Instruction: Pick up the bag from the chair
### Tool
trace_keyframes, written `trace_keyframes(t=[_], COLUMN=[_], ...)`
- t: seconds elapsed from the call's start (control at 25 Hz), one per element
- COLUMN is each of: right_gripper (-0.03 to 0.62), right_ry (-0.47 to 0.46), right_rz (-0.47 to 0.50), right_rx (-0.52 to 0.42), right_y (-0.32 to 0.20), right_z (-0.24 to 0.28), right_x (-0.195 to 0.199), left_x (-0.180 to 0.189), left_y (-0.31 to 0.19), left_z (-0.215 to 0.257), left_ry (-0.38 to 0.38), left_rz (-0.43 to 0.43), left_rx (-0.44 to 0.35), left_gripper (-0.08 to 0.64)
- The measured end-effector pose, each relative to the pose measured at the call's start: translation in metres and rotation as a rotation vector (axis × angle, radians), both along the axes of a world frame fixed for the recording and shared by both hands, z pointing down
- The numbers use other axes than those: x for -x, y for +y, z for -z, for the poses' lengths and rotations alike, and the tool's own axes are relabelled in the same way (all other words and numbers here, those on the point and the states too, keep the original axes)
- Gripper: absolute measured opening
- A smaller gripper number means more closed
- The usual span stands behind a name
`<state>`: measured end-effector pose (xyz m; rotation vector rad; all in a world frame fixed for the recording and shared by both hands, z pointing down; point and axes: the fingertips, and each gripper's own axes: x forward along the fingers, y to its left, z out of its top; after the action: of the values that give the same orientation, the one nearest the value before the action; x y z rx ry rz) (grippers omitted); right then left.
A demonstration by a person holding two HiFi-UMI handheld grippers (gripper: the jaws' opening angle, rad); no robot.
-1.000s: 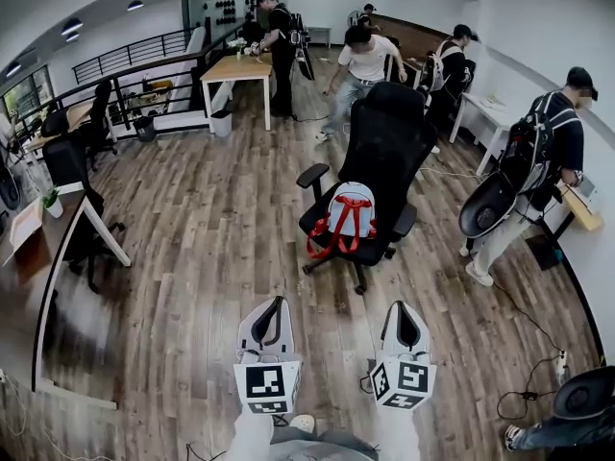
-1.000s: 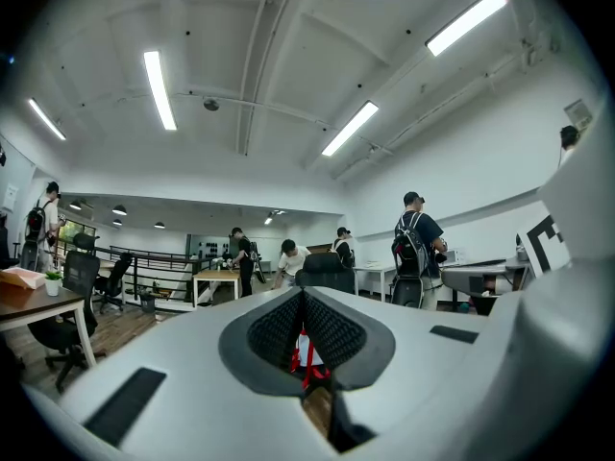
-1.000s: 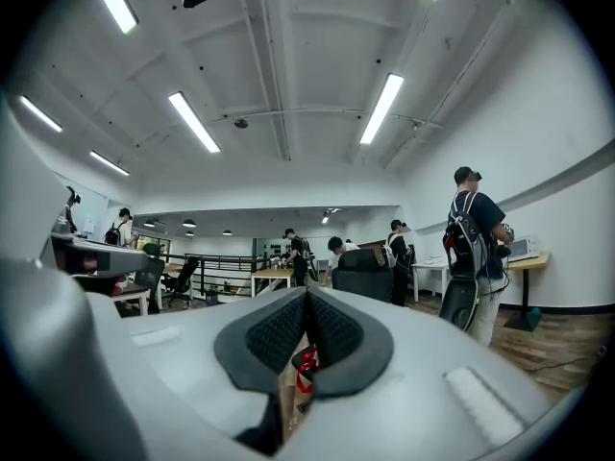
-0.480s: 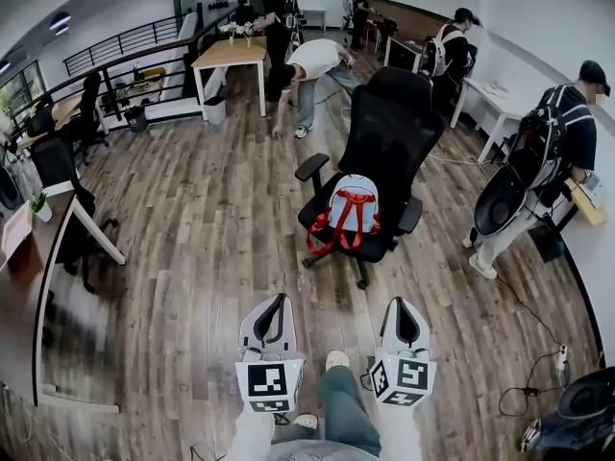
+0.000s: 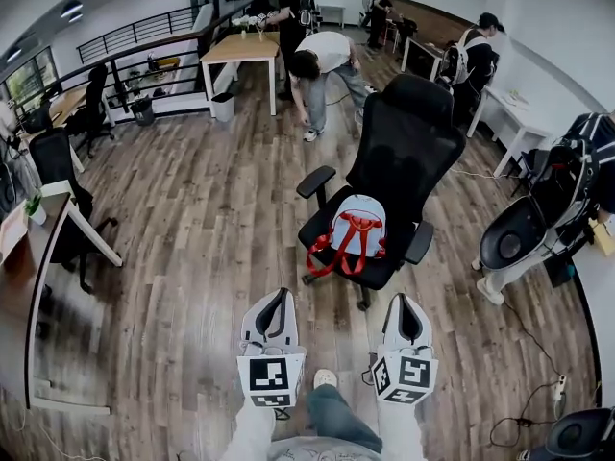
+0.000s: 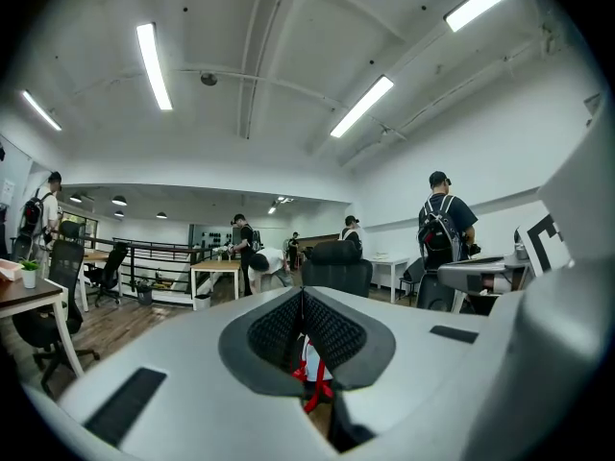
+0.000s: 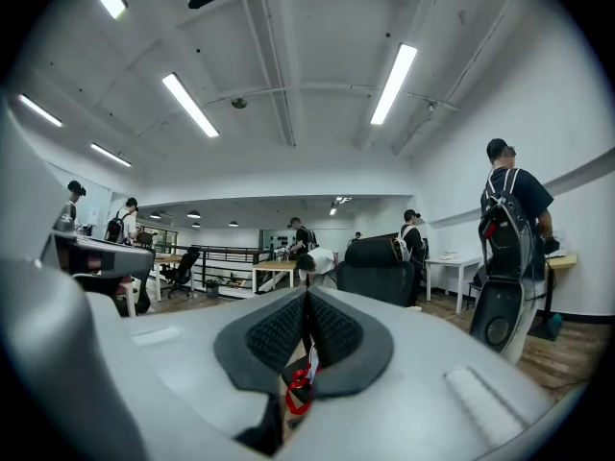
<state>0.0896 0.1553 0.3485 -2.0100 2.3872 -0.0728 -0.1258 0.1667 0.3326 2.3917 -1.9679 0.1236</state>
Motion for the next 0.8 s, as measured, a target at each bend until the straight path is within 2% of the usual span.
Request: trace_keyframes(t=[0.36,0.8], right_gripper=[0.011,0.011], right_ry=[-0.002,-0.027], right_rz=[0.058,0.059], right_rx=[-0.007,0.070], right_y=[-0.118,-0.185], right_z=[0.006,-0.032], right_x=[-0.038,-0.053], left_x=[-0.042,-0.057], left_y=[-0.111,-0.181], left_z=[0.004,-0.023], left_ry=[-0.003,-0.025], left_rz=[0.020,0.011], left_rx=[0.004,0.062], left_gripper=[0.006,0.006])
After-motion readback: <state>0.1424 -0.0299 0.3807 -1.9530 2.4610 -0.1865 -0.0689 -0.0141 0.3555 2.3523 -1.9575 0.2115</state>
